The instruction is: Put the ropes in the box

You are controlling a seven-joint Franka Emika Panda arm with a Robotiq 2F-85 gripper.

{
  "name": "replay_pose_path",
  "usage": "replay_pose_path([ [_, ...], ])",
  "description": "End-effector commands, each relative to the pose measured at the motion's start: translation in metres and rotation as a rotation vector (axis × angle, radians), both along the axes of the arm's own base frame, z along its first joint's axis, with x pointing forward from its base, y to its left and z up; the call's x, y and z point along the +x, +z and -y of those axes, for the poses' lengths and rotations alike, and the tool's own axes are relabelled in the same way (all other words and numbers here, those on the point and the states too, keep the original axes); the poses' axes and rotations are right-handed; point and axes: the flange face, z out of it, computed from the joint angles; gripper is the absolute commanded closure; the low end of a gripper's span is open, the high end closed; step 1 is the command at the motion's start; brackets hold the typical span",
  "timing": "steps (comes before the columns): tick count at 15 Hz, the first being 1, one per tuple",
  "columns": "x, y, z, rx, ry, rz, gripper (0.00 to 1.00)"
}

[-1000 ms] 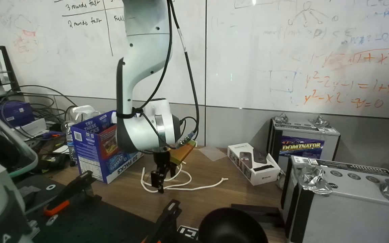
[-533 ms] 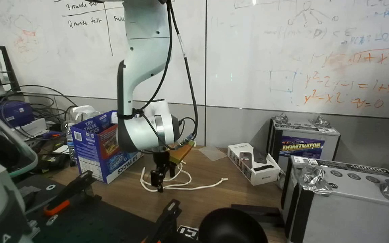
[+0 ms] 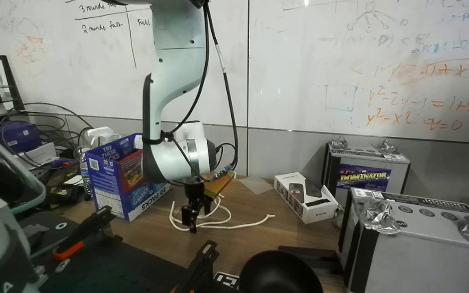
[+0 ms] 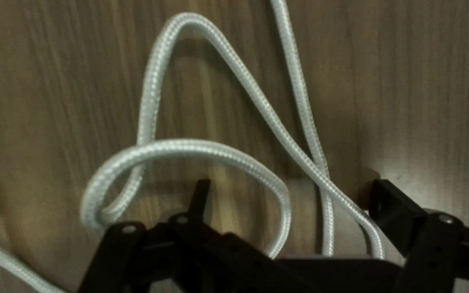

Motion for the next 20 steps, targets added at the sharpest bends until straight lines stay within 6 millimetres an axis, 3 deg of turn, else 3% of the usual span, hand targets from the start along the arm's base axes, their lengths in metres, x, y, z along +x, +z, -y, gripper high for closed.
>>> replay_pose_path([
  [1, 0.007, 0.001, 0.001, -0.004, 0.016, -0.003, 0.00],
  [20, 0.012, 0.009, 0.020, 0.085, -0.037, -0.015, 0.00],
])
